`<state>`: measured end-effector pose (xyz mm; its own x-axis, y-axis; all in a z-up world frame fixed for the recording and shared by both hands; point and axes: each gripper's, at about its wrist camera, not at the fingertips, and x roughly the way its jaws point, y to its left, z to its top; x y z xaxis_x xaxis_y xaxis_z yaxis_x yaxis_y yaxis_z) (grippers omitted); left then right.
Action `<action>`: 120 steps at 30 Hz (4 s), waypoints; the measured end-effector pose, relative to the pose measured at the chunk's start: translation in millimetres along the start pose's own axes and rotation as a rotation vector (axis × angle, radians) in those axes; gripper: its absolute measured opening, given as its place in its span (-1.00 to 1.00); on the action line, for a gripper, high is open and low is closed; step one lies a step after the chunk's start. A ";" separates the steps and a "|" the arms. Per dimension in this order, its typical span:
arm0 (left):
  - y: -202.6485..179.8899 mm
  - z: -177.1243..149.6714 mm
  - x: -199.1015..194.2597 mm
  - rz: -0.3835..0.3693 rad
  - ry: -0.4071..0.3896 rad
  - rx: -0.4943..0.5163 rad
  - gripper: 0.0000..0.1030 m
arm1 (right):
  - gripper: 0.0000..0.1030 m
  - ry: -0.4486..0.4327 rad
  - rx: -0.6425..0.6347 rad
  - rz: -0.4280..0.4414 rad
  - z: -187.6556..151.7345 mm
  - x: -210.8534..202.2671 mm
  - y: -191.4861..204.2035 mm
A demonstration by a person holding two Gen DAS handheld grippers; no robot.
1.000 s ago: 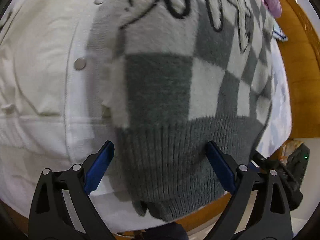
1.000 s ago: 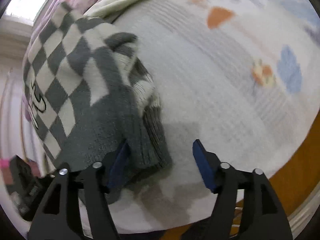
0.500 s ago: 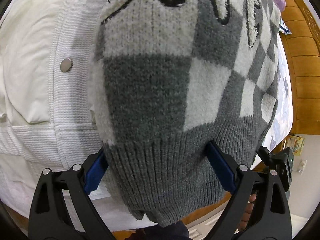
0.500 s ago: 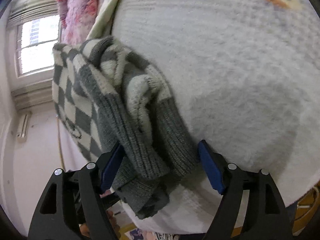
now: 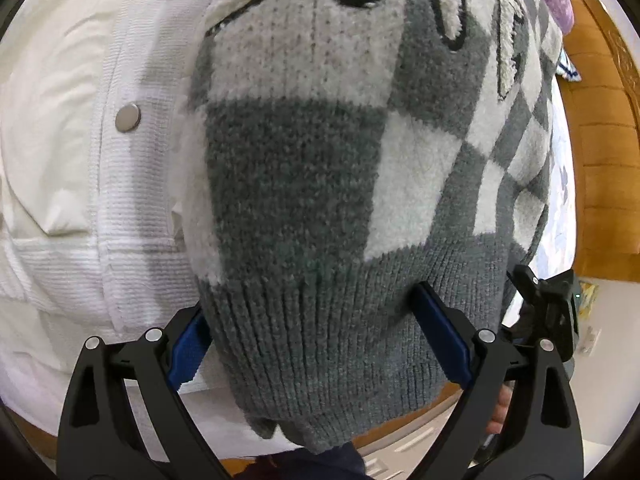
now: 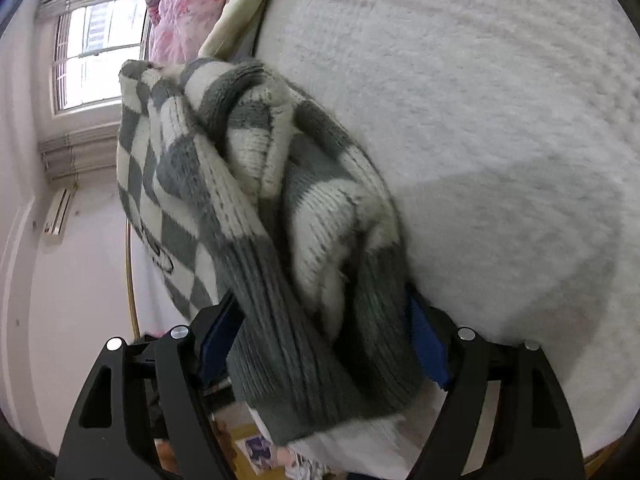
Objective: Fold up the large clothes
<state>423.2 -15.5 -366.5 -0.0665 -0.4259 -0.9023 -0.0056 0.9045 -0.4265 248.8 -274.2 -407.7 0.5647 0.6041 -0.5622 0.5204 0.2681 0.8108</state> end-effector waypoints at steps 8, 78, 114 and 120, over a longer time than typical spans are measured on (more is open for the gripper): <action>6.7 4.3 -7.1 -0.071 -0.009 -0.053 0.80 | 0.05 0.071 -0.035 0.016 6.9 7.5 21.7; -258.6 37.3 69.7 -0.205 -0.202 0.409 0.73 | 0.09 -0.184 -0.161 -0.904 97.7 -191.5 -29.3; 54.0 -74.0 -63.0 0.032 -0.576 0.249 0.75 | -0.21 -0.563 -0.892 -0.988 -97.4 -0.1 131.1; 30.5 -110.7 -74.3 0.047 -0.690 0.260 0.75 | 0.06 -0.549 -1.038 -0.777 -155.0 2.0 134.7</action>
<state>317.5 46.2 -305.5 0.5821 -0.3821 -0.7177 0.2239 0.9239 -0.3103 220.8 -120.6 -274.4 0.6557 -0.2527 -0.7115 0.2438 0.9627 -0.1172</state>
